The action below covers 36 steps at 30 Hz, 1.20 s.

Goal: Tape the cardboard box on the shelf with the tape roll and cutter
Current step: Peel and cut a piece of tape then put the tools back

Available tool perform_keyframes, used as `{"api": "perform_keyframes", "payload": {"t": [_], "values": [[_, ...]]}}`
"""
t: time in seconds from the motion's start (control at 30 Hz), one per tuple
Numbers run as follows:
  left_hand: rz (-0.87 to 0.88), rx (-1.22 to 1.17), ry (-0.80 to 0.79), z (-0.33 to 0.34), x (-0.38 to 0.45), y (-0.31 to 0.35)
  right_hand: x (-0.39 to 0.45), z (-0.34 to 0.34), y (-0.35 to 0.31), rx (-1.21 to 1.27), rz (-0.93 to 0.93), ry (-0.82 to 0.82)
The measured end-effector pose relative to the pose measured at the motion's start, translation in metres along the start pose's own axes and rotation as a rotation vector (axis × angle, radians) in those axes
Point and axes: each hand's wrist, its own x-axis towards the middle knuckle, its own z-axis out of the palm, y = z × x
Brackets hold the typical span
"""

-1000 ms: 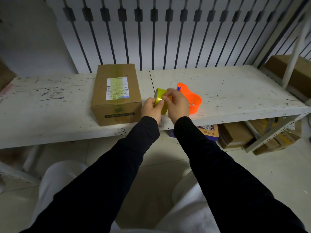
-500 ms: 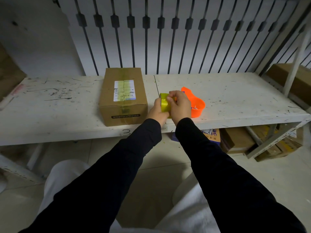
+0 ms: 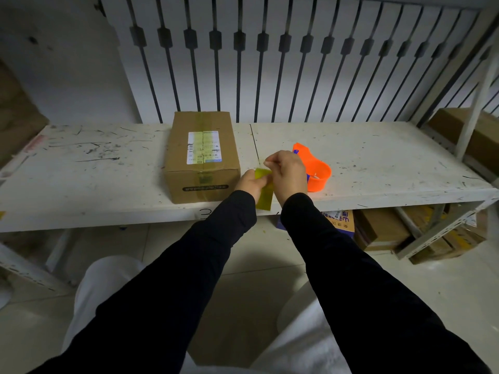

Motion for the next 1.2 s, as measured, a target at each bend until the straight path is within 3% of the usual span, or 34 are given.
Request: {"api": "perform_keyframes", "payload": {"t": [0.33,0.63,0.8,0.97,1.2], "values": [[-0.065,0.272,-0.032,0.004,0.001,0.012,-0.001,-0.008,0.007,-0.061,0.020,-0.004],[-0.094,0.156,0.004,0.007,-0.004,0.006,0.002,-0.013,-0.001,0.005,-0.005,-0.014],[-0.005,0.063,0.049,0.006,-0.006,0.012,0.011,-0.024,-0.011,0.105,-0.008,-0.030],[0.078,0.070,0.088,0.002,-0.008,0.016,0.019,-0.033,-0.020,0.313,0.083,-0.102],[0.000,0.221,0.146,-0.006,-0.009,0.018,0.015,-0.027,-0.029,0.198,-0.009,-0.132]]}}
